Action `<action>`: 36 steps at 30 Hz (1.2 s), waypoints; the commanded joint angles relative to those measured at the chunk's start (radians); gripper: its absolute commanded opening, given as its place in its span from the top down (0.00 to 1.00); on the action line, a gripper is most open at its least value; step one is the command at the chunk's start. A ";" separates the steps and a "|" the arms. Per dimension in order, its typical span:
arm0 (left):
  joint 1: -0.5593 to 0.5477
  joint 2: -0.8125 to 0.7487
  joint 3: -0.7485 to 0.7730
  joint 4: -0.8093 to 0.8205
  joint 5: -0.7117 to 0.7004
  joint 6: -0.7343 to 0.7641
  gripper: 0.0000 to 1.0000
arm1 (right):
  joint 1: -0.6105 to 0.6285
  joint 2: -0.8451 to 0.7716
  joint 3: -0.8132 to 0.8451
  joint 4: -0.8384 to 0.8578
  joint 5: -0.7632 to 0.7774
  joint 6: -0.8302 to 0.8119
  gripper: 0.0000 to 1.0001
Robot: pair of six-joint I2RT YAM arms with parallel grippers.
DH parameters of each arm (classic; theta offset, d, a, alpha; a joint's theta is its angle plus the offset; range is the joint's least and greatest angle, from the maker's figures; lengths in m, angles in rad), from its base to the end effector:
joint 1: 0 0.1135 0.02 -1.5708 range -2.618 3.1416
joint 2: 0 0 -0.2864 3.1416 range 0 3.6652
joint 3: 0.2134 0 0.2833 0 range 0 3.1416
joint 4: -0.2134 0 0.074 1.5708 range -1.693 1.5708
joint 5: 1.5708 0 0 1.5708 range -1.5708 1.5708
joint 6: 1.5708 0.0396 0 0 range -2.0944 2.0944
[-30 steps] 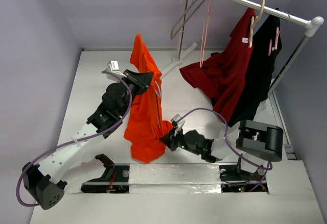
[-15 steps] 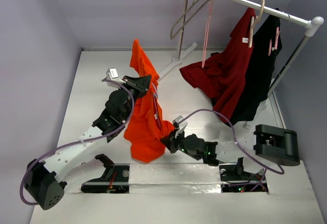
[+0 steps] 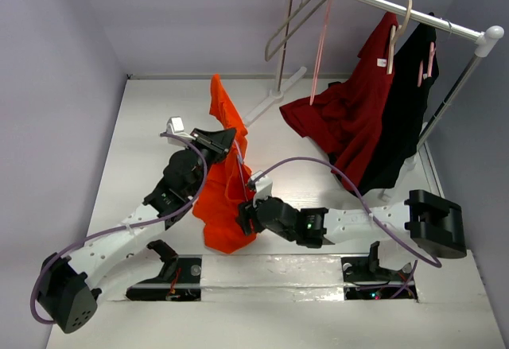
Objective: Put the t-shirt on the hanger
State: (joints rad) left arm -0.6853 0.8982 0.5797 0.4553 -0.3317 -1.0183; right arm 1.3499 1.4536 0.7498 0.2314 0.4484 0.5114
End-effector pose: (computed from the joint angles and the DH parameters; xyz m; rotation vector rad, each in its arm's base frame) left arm 0.1891 -0.1379 0.3230 -0.5399 1.4510 -1.1447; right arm 0.0900 0.3222 0.2146 -0.5733 1.9895 0.7272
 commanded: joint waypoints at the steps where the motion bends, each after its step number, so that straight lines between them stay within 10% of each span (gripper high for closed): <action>1: 0.003 -0.061 -0.007 0.034 0.025 -0.016 1.00 | 0.009 -0.024 0.057 -0.193 0.016 0.029 0.32; 10: 0.003 -0.070 -0.032 0.016 0.065 -0.006 1.00 | -0.038 -0.301 -0.040 -0.290 -0.056 0.027 0.23; 23: 0.003 -0.067 -0.053 0.039 0.089 -0.017 1.00 | -0.140 -0.203 0.009 -0.175 -0.220 -0.005 0.40; 33: 0.003 -0.070 -0.075 0.042 0.111 -0.016 1.00 | -0.167 -0.153 0.097 -0.162 -0.163 -0.019 0.97; 36: 0.003 -0.071 -0.089 0.048 0.097 -0.014 1.00 | -0.167 -0.165 0.158 -0.187 -0.157 -0.031 1.00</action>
State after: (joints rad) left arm -0.6853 0.8448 0.5079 0.4316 -0.2359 -1.0313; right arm 1.1881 1.3159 0.8181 0.0067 0.2638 0.5083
